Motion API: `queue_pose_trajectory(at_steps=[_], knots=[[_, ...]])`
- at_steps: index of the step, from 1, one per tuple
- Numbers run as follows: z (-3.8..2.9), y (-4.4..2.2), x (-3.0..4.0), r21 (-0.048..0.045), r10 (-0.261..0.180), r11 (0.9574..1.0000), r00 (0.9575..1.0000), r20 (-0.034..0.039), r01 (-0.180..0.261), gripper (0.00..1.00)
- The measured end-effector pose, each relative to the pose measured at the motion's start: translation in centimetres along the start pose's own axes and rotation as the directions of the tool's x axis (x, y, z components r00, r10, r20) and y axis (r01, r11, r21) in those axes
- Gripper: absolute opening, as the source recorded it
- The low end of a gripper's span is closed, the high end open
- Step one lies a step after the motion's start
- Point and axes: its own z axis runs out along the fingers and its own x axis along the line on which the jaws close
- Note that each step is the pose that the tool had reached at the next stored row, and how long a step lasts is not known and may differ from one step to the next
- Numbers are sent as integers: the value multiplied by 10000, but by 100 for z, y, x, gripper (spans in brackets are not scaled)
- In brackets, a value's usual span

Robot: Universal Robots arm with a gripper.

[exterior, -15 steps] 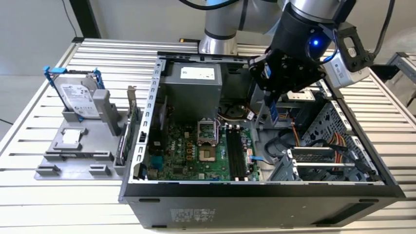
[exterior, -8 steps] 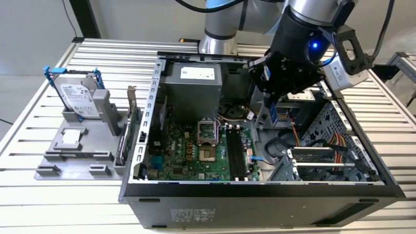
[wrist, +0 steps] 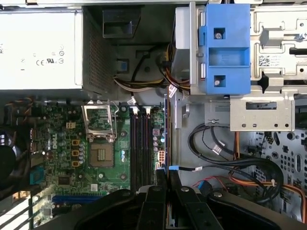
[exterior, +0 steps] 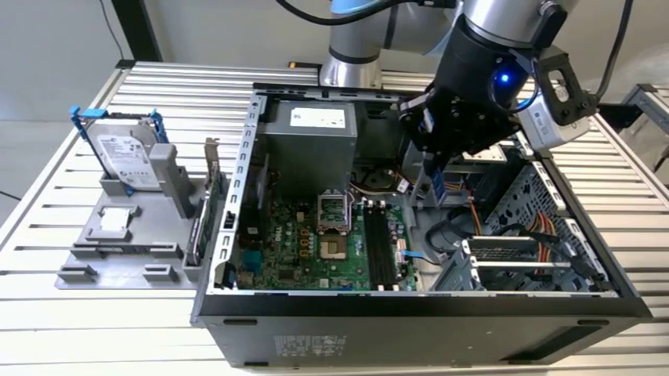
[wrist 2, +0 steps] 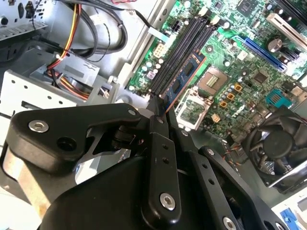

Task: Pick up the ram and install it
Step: 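Insert the ram into the slot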

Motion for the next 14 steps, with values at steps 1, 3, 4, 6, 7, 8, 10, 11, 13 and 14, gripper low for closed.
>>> queue_pose_trajectory(at_steps=[1,3,4,6,7,8,10,11,13,14], knots=[[5,-1,0,0,0,10000,10000,0,0,0],[15,-4,-1,1,0,10000,10000,0,0,0],[21,-5,-1,0,0,10000,10000,0,0,0],[35,-8,-1,2,0,10000,10000,0,0,0],[38,-9,-1,3,0,10000,10000,0,0,0],[42,-10,-1,1,0,10000,10000,0,0,0],[47,-11,-1,2,0,10000,10000,0,0,0],[50,-12,-1,3,0,10000,10000,0,0,0],[54,-15,-2,4,0,10000,10000,0,0,0],[56,-16,-2,4,0,10000,10000,0,0,0]])
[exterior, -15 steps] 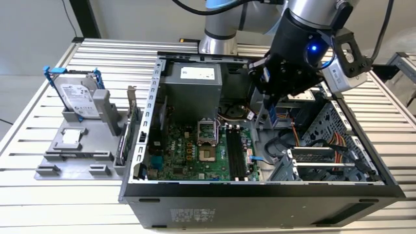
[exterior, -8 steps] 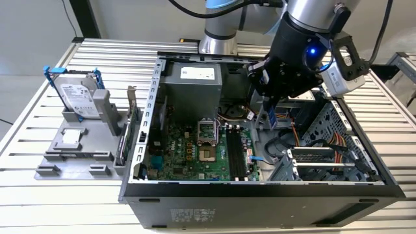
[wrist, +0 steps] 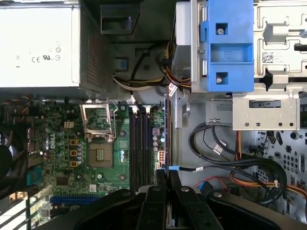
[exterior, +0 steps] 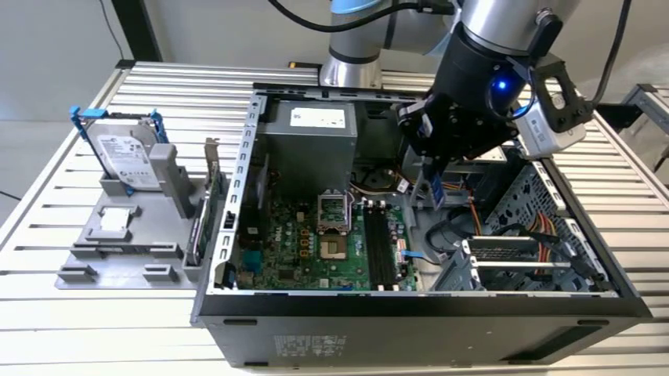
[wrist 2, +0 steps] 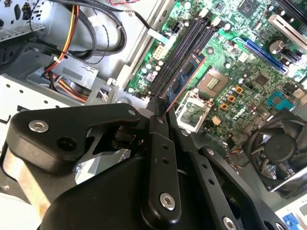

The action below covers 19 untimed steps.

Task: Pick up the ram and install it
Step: 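Insert the ram into the slot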

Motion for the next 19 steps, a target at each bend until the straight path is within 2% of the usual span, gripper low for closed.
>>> queue_pose_trajectory(at_steps=[19], knots=[[66,-4,-2,5,0,10000,10000,0,0,0]])
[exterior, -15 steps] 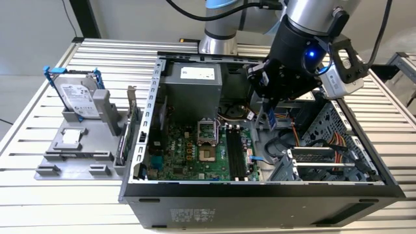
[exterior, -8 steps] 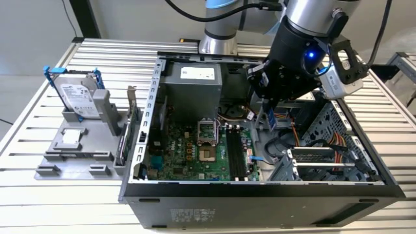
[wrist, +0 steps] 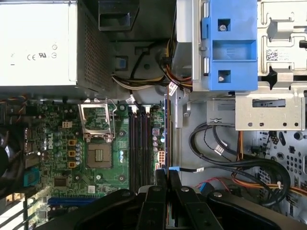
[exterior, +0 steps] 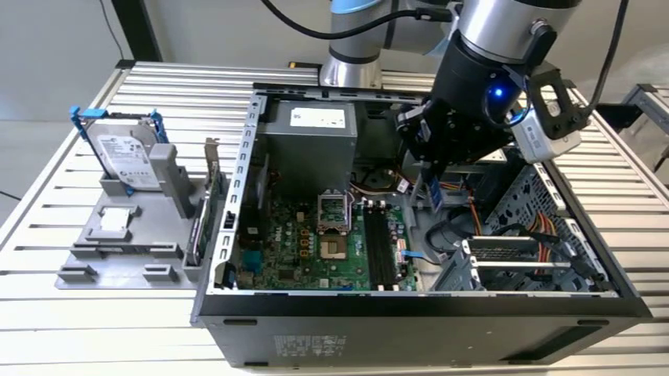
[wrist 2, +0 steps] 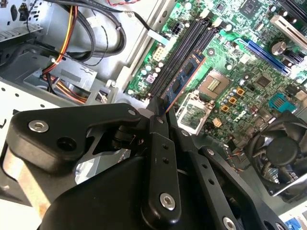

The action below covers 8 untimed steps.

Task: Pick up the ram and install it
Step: 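Insert the ram into the slot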

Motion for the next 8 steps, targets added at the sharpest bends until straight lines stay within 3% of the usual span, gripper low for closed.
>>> queue_pose_trajectory(at_steps=[8], knots=[[39,-2,-1,14,0,10000,10000,1,0,0]])
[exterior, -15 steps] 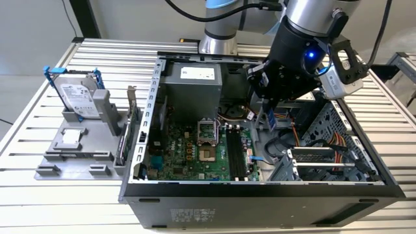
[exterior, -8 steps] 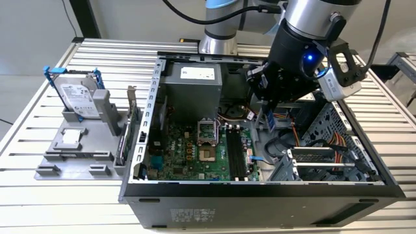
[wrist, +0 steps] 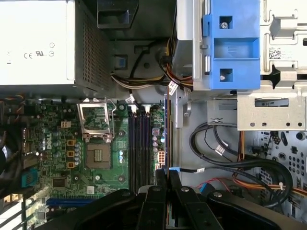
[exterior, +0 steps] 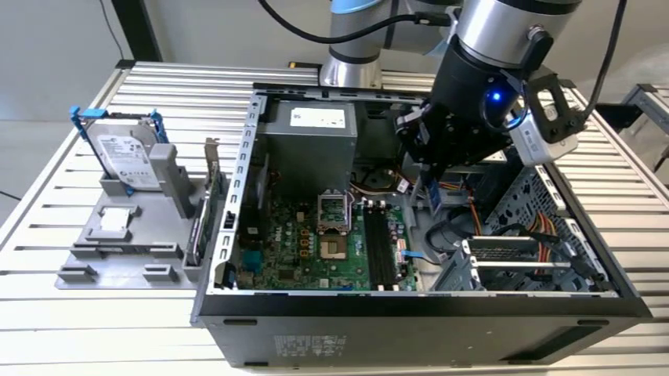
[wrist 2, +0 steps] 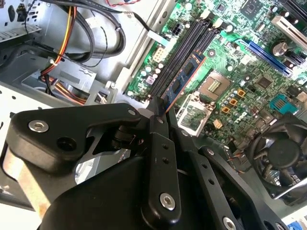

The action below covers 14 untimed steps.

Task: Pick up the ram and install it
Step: 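Insert the ram into the slot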

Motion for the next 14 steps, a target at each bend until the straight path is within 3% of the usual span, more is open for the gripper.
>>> queue_pose_trajectory(at_steps=[14], knots=[[58,-4,-2,-1,0,10000,10000,0,0,0]])
